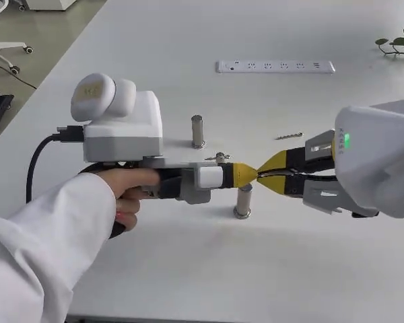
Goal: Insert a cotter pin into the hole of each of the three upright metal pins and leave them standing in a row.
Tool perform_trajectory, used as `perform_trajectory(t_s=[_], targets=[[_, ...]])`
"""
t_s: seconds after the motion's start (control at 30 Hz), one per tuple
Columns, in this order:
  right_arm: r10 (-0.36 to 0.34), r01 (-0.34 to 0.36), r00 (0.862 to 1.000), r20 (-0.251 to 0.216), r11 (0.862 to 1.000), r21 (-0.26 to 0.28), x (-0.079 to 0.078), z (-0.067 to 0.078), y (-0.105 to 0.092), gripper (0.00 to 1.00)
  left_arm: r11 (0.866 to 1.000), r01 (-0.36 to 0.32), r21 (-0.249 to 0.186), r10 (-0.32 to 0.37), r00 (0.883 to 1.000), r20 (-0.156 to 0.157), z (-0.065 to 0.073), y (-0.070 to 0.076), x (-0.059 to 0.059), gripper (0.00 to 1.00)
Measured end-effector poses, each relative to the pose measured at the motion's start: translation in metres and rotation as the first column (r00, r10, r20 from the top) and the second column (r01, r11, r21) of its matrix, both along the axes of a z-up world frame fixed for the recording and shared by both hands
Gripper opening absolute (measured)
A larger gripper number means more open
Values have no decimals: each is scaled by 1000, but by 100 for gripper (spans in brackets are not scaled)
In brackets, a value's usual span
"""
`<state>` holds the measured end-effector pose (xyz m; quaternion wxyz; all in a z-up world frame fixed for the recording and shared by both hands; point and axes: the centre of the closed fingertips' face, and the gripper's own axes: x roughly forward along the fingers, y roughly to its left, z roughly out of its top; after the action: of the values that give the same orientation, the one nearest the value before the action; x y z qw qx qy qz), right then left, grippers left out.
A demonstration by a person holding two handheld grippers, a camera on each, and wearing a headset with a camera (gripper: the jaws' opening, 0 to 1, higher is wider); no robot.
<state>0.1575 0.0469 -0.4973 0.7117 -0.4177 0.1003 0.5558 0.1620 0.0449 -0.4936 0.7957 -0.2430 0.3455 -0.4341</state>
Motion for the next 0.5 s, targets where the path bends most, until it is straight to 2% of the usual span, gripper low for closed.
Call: perform_trajectory(t_s=[0.1, 0.2, 0.4, 0.43, 0.47, 0.5], targets=[[8, -8, 1000, 5, 1000, 0, -1, 1, 1, 0, 1000, -1, -7, 1, 1000, -8, 0, 1, 0, 1], [12, -12, 1000, 8, 1000, 1, 0, 3, 2, 0, 1000, 2, -10, -2, 1000, -2, 2, 2, 0, 1], [21, -21, 1000, 22, 1000, -9, 0, 4, 3, 0, 1000, -13, -22, 12, 1000, -21, 3, 2, 1, 1], [22, -22, 999, 23, 1000, -10, 0, 4, 3, 0, 1000, -2, -6, 2, 1000, 24, 4, 2, 2, 1], [23, -22, 999, 24, 1000, -10, 0, 4, 3, 0, 1000, 6, 11, -7, 998, 57, 4, 2, 2, 1], [22, -22, 999, 24, 1000, -10, 0, 4, 3, 0, 1000, 11, 21, -12, 997, 74, 4, 1, 1, 0]])
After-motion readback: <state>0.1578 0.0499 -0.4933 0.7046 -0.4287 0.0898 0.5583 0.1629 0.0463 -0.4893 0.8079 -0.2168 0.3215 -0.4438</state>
